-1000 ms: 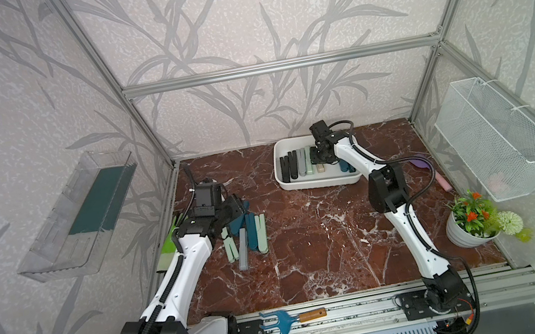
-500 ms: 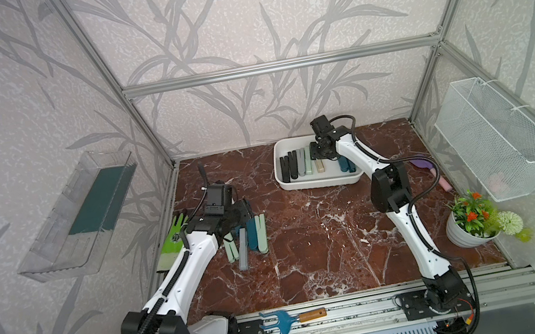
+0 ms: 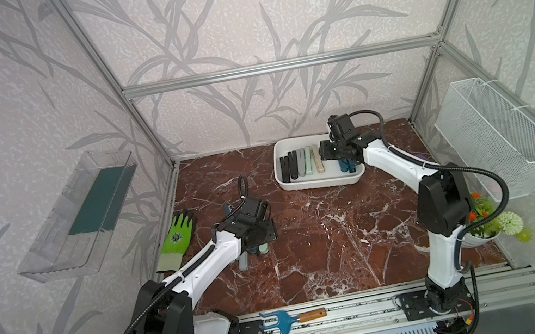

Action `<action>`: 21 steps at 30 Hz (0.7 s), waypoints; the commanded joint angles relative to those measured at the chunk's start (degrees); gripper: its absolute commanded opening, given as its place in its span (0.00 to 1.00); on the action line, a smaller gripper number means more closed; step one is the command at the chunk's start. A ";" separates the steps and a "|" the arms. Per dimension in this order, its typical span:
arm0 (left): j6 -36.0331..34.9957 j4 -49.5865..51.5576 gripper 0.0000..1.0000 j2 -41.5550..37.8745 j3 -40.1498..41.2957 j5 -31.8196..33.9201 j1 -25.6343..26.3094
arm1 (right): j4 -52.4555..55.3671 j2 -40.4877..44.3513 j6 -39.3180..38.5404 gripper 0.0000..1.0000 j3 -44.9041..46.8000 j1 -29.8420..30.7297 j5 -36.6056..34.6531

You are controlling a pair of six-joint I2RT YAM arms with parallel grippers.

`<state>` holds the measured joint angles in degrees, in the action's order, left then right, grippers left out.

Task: Put the pruning pliers into the storage box
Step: Adjust the pruning pliers at the center of the board.

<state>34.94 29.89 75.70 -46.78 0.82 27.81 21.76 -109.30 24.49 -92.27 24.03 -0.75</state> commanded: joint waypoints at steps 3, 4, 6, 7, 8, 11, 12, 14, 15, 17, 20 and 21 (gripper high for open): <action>-1.04 4.24 0.63 -5.05 -1.99 3.66 -8.53 | -4.35 5.77 3.37 0.53 9.81 8.72 1.77; -1.70 3.91 0.63 -5.79 -1.57 1.60 -11.81 | -4.57 6.19 4.32 0.53 11.31 11.04 1.73; -2.98 3.66 0.63 -6.66 -0.79 -0.10 -16.92 | -5.16 6.09 6.36 0.54 12.97 14.65 1.63; -3.57 3.55 0.63 -6.79 -0.88 -0.50 -18.72 | -5.70 5.59 7.34 0.54 13.33 16.33 2.16; -3.73 3.43 0.63 -6.75 -1.02 -0.75 -19.96 | -5.57 4.87 8.05 0.54 13.08 17.77 2.53; -2.84 2.27 0.63 -5.28 -1.51 -2.54 -22.62 | -1.51 1.24 10.03 0.56 9.31 22.78 2.64; -2.11 1.34 0.63 -4.37 -1.23 -2.96 -23.26 | 0.29 0.10 12.51 0.58 8.31 24.69 0.32; -0.31 -1.73 0.62 -2.92 0.27 -5.02 -23.99 | 0.83 -2.17 17.14 0.59 6.94 26.83 0.82; 0.80 -3.05 0.61 -2.15 1.01 -5.57 -24.09 | 0.85 -3.33 18.94 0.59 6.10 27.87 1.57; 1.70 -3.95 0.60 -1.41 1.73 -6.18 -24.08 | 1.74 -5.68 19.15 0.60 3.61 29.93 1.28; 1.55 -2.84 0.59 -1.10 1.87 -5.76 -24.21 | 3.87 -10.19 17.55 0.62 -1.36 32.00 1.17; 1.45 -1.99 0.59 -1.24 2.03 -4.88 -24.42 | 4.36 -11.94 17.46 0.62 -2.87 32.50 1.72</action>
<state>35.18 27.49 74.63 -45.30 -4.32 3.81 22.72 -118.24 40.71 -91.83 55.46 1.06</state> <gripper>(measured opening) 0.595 0.618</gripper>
